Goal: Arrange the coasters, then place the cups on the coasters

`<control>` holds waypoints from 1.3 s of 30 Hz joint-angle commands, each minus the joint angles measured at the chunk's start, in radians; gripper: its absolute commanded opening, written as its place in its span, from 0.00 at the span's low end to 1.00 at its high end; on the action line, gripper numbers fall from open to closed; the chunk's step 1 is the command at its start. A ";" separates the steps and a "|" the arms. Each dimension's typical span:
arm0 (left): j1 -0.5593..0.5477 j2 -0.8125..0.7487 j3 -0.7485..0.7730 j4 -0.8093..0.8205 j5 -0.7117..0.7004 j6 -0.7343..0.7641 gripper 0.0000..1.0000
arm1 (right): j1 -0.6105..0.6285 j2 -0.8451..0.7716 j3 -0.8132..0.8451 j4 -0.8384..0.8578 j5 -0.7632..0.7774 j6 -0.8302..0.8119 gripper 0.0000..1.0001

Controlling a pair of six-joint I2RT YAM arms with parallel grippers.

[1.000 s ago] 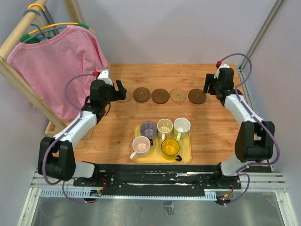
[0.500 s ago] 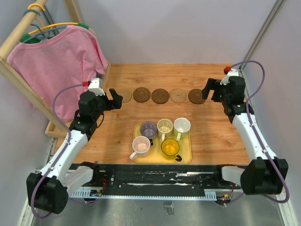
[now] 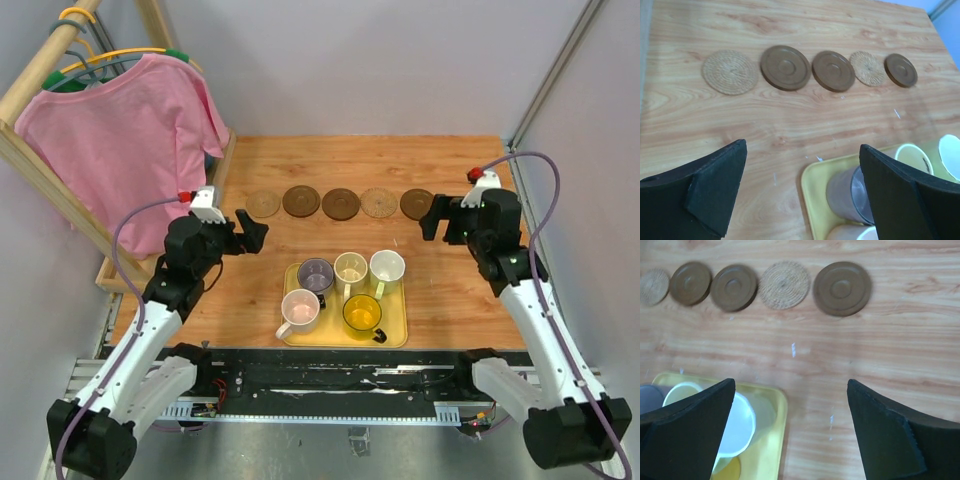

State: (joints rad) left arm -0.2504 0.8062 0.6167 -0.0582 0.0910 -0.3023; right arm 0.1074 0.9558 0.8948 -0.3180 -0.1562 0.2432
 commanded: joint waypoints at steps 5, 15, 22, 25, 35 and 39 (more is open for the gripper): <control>-0.090 -0.017 -0.048 0.008 0.024 -0.030 0.98 | 0.294 -0.140 -0.030 -0.201 0.229 0.140 0.92; -0.091 -0.038 -0.084 0.004 0.074 -0.023 0.98 | 0.645 -0.122 -0.082 -0.283 0.488 0.335 0.94; -0.090 -0.036 -0.099 0.009 0.094 -0.027 0.99 | 0.776 0.005 -0.089 -0.249 0.582 0.403 0.97; -0.090 -0.035 -0.106 0.011 0.089 -0.027 0.99 | 0.785 0.050 -0.089 -0.210 0.585 0.417 0.97; -0.091 -0.027 -0.127 0.042 0.101 -0.040 0.99 | 0.800 0.164 -0.087 -0.188 0.630 0.446 0.96; -0.091 -0.019 -0.128 0.059 0.110 -0.048 0.99 | 0.801 0.190 -0.097 -0.189 0.628 0.467 0.94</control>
State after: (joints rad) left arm -0.3363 0.7830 0.4931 -0.0505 0.1776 -0.3378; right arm 0.8940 1.1313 0.8139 -0.5137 0.4381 0.6674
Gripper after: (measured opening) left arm 0.989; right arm 0.950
